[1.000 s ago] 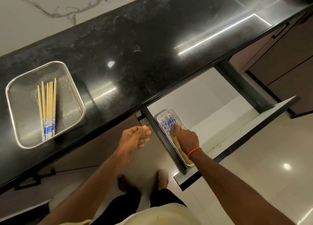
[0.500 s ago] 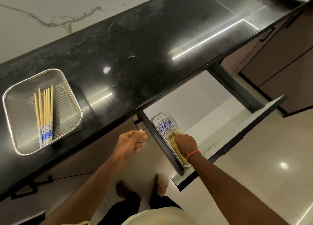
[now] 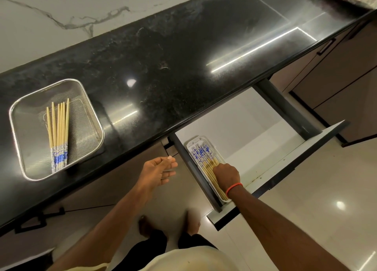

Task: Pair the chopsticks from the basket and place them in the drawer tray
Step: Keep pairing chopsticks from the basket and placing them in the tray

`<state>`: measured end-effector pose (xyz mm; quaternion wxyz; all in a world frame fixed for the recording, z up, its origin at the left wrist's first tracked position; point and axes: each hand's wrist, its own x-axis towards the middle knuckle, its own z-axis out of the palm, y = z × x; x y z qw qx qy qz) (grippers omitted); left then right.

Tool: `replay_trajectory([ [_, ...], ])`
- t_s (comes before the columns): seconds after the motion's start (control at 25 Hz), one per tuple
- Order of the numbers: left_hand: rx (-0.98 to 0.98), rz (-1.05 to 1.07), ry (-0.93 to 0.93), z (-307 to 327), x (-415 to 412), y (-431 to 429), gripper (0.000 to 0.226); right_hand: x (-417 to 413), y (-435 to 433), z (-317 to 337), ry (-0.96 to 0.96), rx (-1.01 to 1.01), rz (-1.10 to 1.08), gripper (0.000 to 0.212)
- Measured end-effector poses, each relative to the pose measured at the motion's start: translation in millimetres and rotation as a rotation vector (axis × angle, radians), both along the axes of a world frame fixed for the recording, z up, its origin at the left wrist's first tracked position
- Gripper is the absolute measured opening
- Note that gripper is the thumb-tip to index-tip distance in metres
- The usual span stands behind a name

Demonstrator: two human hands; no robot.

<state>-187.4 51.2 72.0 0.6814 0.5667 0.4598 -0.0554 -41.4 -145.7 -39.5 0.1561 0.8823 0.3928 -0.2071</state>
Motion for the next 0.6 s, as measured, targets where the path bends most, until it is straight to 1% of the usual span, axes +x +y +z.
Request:
replay_trajectory([
  [0.28, 0.026, -0.002, -0.007, 0.8, -5.4, 7.9, 0.024, -6.3, -4.1, 4.6, -0.004, -0.047, 0.005, 0.018],
  [0.36, 0.035, -0.004, -0.019, 3.4, -6.4, 10.2, 0.025, -8.2, -2.5, 9.3, -0.007, -0.034, 0.002, 0.019],
  [0.52, 0.068, -0.001, -0.061, 12.8, -9.0, 16.8, 0.025, -10.2, 14.1, 36.0, -0.057, 0.088, -0.068, 0.018],
  [0.6, 0.089, 0.013, -0.088, 20.6, -10.5, 21.6, 0.026, -12.6, 25.6, 56.3, -0.063, 0.199, -0.151, 0.024],
])
